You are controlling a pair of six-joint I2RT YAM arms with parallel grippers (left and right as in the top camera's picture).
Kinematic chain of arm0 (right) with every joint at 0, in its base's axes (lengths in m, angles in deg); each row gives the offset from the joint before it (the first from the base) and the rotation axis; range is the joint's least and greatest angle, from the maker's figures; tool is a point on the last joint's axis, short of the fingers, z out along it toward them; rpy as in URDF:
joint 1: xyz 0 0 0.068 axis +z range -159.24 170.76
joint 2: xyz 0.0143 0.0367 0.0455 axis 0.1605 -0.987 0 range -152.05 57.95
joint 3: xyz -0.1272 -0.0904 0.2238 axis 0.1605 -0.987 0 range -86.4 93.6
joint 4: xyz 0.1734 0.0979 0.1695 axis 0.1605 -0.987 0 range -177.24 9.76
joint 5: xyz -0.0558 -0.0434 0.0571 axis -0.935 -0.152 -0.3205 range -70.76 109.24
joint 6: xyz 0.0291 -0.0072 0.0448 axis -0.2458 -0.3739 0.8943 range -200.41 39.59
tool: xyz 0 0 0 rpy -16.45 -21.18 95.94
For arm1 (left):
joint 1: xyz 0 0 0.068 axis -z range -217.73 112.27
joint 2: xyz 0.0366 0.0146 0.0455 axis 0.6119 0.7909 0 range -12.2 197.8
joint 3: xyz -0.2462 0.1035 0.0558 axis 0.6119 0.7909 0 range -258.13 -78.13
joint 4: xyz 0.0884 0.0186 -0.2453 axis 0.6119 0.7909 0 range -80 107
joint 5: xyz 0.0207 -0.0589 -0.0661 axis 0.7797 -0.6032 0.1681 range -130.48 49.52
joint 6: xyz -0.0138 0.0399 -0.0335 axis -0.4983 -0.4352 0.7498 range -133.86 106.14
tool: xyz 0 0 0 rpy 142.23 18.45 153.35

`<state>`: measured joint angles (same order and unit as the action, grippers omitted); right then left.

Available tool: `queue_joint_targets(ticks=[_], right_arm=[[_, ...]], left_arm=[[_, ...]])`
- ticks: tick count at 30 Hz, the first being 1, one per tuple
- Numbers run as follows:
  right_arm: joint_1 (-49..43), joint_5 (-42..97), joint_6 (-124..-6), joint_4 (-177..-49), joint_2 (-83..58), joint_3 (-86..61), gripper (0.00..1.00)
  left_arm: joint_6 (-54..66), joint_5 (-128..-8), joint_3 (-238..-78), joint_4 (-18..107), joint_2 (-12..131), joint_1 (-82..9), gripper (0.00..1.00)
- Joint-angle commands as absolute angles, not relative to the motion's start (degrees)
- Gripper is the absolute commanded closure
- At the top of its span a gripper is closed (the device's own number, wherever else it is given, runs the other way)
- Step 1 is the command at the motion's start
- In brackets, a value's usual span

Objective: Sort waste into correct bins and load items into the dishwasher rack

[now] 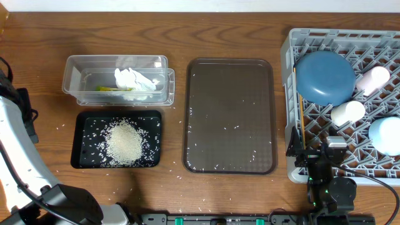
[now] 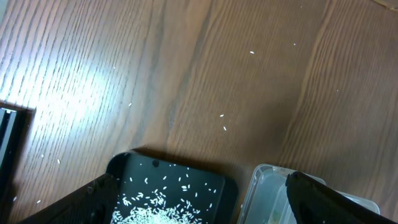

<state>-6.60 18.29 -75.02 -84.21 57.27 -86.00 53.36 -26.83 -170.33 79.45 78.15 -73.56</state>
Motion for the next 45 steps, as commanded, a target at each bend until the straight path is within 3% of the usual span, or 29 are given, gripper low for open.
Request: queue_joint_targets(ticks=[1, 38, 45], right_arm=[[-7.41, 17.57, -75.79, -84.36, 57.68, -86.09, 0.01], [-7.41, 17.57, -75.79, -84.36, 57.66, -86.09, 0.01], [-7.41, 17.57, -75.79, -84.36, 57.66, -86.09, 0.01]], left_arm=[[52.79, -26.50, -170.18, 79.80, 78.26, -73.67, 0.11], [52.40, -26.19, -170.18, 80.06, 78.39, -73.67, 0.11], [44.68, -29.36, -170.16, 92.57, 78.56, -73.65, 0.11]])
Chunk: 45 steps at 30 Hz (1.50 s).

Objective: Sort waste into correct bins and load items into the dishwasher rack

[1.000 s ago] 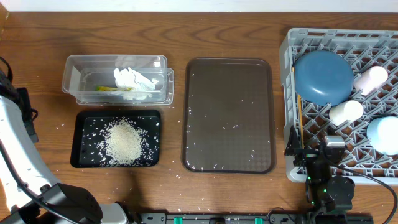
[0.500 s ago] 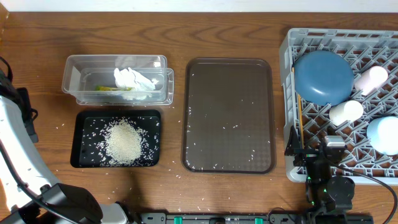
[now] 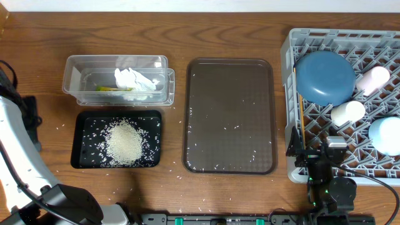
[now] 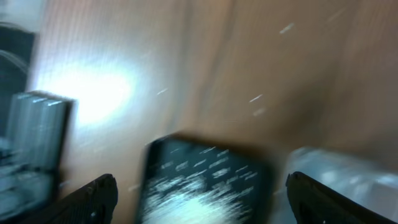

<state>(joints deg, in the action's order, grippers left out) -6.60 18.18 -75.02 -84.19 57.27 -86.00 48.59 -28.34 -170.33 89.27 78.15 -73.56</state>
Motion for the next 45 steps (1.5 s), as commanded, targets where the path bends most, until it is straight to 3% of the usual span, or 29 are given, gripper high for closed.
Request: queue_joint_targets(ticks=[1, 5, 9, 19, 24, 29, 34, 41, 45], right_arm=[[-7.41, 17.57, -75.79, -84.36, 57.66, -86.09, 0.01], [-7.41, 17.57, -75.79, -84.36, 57.66, -86.09, 0.01], [-7.41, 17.57, -75.79, -84.36, 57.66, -86.09, 0.01], [-7.41, 17.57, -75.79, -84.36, 57.66, -86.09, 0.01], [-7.41, 17.57, -75.79, -84.36, 57.66, -86.09, 0.01], [-7.41, 17.57, -75.79, -84.36, 57.66, -86.09, 0.01], [-7.41, 17.57, -75.79, -84.36, 57.66, -86.09, 0.01], [-7.41, 17.57, -75.79, -84.36, 57.66, -86.09, 0.01], [-7.41, 17.57, -75.79, -84.36, 57.66, -86.09, 0.01]], left_arm=[[44.68, -29.30, -170.13, 94.10, 78.34, -73.58, 0.11], [44.66, -27.07, -166.99, 93.46, 74.63, -71.35, 0.11], [44.24, -22.63, -158.79, 84.55, 66.67, -65.43, 0.11], [20.90, -21.65, -134.59, 53.81, 46.67, -50.15, 0.11], [15.52, -22.02, -125.83, 51.54, 40.75, -47.88, 0.11], [19.00, -34.22, -122.94, 55.78, 38.45, -47.88, 0.11], [18.08, -34.94, -122.46, 56.02, 37.21, -47.86, 0.11], [-6.62, -44.42, -116.58, 49.68, 30.61, -47.36, 0.11], [-8.26, -46.37, -108.54, 40.94, 24.31, -46.57, 0.11]])
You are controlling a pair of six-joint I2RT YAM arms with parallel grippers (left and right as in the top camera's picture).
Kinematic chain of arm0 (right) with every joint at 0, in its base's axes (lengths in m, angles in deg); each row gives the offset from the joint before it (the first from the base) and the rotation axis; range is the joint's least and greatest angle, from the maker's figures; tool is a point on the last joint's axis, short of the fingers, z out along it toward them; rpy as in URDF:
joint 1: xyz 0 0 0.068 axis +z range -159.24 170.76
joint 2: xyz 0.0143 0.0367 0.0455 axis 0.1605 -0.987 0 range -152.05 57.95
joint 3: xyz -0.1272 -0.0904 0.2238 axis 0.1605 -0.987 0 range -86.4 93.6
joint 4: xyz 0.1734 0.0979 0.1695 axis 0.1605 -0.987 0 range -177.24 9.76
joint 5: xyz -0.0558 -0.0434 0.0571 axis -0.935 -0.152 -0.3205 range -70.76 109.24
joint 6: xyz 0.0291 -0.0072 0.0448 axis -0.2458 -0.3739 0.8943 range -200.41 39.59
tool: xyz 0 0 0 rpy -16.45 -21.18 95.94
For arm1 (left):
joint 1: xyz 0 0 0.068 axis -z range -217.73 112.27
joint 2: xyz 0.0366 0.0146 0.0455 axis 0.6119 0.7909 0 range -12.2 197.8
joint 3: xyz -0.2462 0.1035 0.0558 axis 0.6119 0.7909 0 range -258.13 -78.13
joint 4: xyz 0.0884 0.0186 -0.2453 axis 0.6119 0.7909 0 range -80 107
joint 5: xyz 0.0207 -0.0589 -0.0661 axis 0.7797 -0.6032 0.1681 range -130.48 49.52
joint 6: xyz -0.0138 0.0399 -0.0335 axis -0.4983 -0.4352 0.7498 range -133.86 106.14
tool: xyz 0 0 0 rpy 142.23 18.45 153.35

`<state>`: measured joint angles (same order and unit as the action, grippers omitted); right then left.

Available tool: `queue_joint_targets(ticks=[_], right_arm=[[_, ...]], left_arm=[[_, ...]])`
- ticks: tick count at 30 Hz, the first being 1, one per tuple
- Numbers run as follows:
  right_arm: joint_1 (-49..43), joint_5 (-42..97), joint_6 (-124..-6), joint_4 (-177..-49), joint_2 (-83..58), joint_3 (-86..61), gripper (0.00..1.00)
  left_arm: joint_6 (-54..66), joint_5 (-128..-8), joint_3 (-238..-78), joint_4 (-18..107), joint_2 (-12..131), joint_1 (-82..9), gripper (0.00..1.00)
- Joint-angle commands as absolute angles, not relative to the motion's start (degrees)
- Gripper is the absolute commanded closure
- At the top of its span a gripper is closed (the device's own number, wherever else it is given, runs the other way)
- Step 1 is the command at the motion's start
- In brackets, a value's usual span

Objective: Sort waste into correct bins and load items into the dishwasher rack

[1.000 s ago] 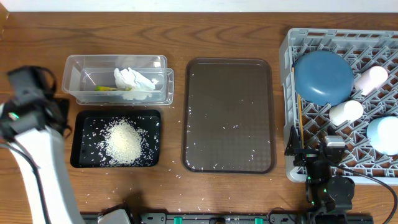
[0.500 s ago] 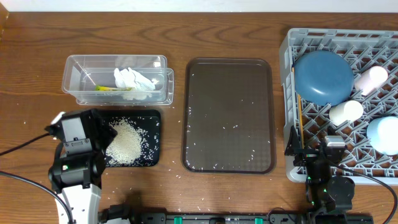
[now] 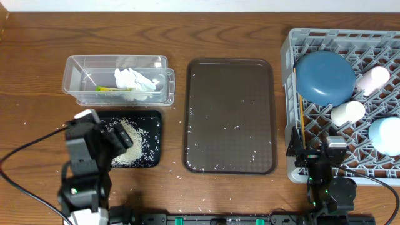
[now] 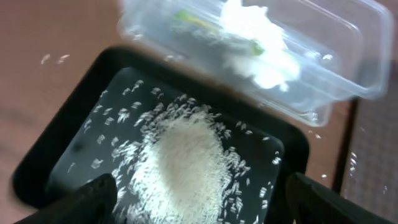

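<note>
A black tray (image 4: 74,134) holds a pile of rice (image 4: 180,162) and scattered grains. Behind it stands a clear plastic bin (image 4: 336,68) with a crumpled white tissue (image 4: 255,46) and a green scrap inside. My left gripper (image 4: 199,211) hangs open just above the rice, one fingertip at each side of the pile; in the overhead view the left gripper (image 3: 115,139) covers the tray's left half. The grey dishwasher rack (image 3: 294,44) at the right carries a blue bowl (image 3: 325,76) and pale cups (image 3: 347,112). My right gripper (image 3: 331,150) rests at the rack's front edge.
A brown serving tray (image 3: 230,115) with a few rice grains lies between the bins and the rack. Loose grains dot the wooden table (image 3: 37,81) around the black tray. A cable runs from the left arm toward the table's front left.
My left gripper was off the black tray's left end near the table's left edge. Now it is open over the rice in the tray, facing the clear bin. The right arm is unchanged.
At first my left gripper was open out at the table's left edge, looking at bare wood and the tray's corner. Later it was still there, with a blurred view. By now it stands over the rice pile. Bins, serving tray and rack kept their places.
</note>
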<state>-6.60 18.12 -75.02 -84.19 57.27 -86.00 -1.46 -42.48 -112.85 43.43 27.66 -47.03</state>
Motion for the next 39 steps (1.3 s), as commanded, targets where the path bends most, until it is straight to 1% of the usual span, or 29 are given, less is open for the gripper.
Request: queue_joint_targets(ticks=[1, 7, 11, 19, 22, 26, 29, 33, 39], right_arm=[[-7.41, 17.57, -75.79, -84.36, 57.66, -86.09, 0.01], [-7.41, 17.57, -75.79, -84.36, 57.66, -86.09, 0.01], [-7.41, 17.57, -75.79, -84.36, 57.68, -86.09, 0.01], [-7.41, 17.57, -75.79, -84.36, 57.66, -86.09, 0.01], [-7.41, 17.57, -75.79, -84.36, 57.66, -86.09, 0.01], [-7.41, 17.57, -75.79, -84.36, 57.66, -86.09, 0.01], [-7.41, 17.57, -75.79, -84.36, 57.66, -86.09, 0.01], [-7.41, 17.57, -75.79, -84.36, 57.66, -86.09, 0.01], [-7.41, 17.57, -75.79, -84.36, 57.66, -86.09, 0.01]], left_arm=[[-8.26, -47.31, -106.09, 38.23, 22.35, -46.59, 0.11], [-8.19, -52.01, -93.13, 22.12, 12.53, -46.57, 0.11], [-7.60, -53.41, -86.36, 13.79, 6.91, -46.52, 0.11], [-7.58, -53.58, -80.70, 8.99, -2.72, -46.37, 0.11], [-7.58, -53.56, -78.75, 4.94, -5.76, -46.37, 0.11], [-7.43, -52.64, -78.33, 5.47, -9.68, -45.89, 0.11], [-7.40, -51.31, -78.33, 8.40, -11.99, -45.72, 0.11], [-7.43, -48.27, -78.33, 13.49, -12.10, -44.75, 0.11], [-8.74, -47.29, -78.33, 13.60, -12.10, -44.49, 0.11]])
